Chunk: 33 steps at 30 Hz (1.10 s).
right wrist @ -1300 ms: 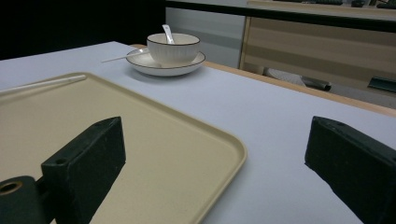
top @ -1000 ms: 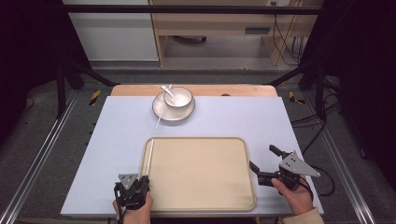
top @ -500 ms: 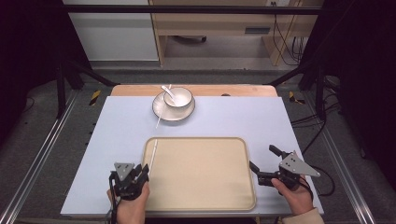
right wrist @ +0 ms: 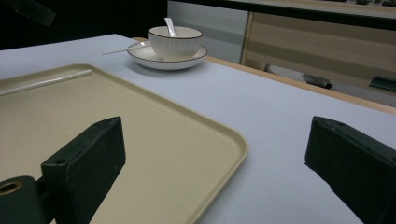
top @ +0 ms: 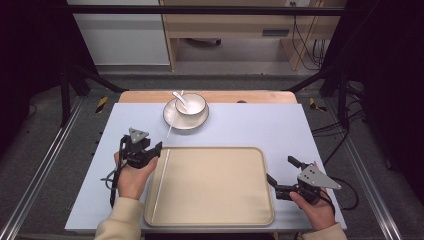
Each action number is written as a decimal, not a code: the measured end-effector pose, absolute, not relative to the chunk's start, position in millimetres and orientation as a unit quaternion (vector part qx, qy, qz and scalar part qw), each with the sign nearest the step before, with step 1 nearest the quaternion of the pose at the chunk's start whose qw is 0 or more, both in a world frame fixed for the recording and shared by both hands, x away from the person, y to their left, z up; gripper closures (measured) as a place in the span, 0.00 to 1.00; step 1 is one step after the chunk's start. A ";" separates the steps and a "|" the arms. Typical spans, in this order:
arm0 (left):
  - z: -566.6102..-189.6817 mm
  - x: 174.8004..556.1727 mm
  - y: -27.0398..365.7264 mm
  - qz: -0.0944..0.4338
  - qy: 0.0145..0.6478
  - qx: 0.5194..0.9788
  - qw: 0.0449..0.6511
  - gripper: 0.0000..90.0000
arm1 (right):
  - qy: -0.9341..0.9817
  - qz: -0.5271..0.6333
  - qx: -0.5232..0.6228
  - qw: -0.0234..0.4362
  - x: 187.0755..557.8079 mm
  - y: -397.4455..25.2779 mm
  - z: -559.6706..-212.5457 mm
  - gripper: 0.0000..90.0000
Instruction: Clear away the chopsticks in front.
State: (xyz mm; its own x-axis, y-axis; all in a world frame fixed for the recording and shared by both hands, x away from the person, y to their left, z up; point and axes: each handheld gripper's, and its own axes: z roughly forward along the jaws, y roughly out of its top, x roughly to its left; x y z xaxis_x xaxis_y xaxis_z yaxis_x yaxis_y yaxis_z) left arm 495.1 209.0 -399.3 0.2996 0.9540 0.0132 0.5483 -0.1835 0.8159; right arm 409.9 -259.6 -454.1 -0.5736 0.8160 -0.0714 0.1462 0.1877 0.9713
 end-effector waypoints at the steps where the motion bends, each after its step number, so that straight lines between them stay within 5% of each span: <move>1: -399.0 500.7 209.0 0.278 0.520 0.720 0.367 0.57 | 0.706 0.537 0.341 0.312 409.9 -259.8 -454.1 0.06; 10: -392.4 541.4 200.1 0.266 0.494 0.737 0.377 0.47 | 0.710 0.530 0.339 0.316 410.2 -259.2 -455.0 0.05; 19: -397.0 593.6 199.5 0.230 0.460 0.751 0.413 0.22 | 0.719 0.523 0.331 0.317 410.5 -256.5 -456.1 0.05; 27: -412.2 623.2 205.0 0.246 0.467 0.737 0.422 0.23 | 0.723 0.520 0.325 0.318 411.5 -253.6 -455.7 0.05; 33: -420.4 627.9 200.4 0.239 0.476 0.757 0.379 0.44 | 0.723 0.520 0.325 0.319 409.6 -254.1 -455.3 0.05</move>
State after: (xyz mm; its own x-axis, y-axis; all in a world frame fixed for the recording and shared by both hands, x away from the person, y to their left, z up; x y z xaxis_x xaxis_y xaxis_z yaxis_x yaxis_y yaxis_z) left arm 627.9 200.4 -420.4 0.4331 0.9013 0.0014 0.5388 -0.2602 0.8013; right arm 409.6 -254.1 -455.3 -0.5863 0.8007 -0.1229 0.1374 0.2478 0.9590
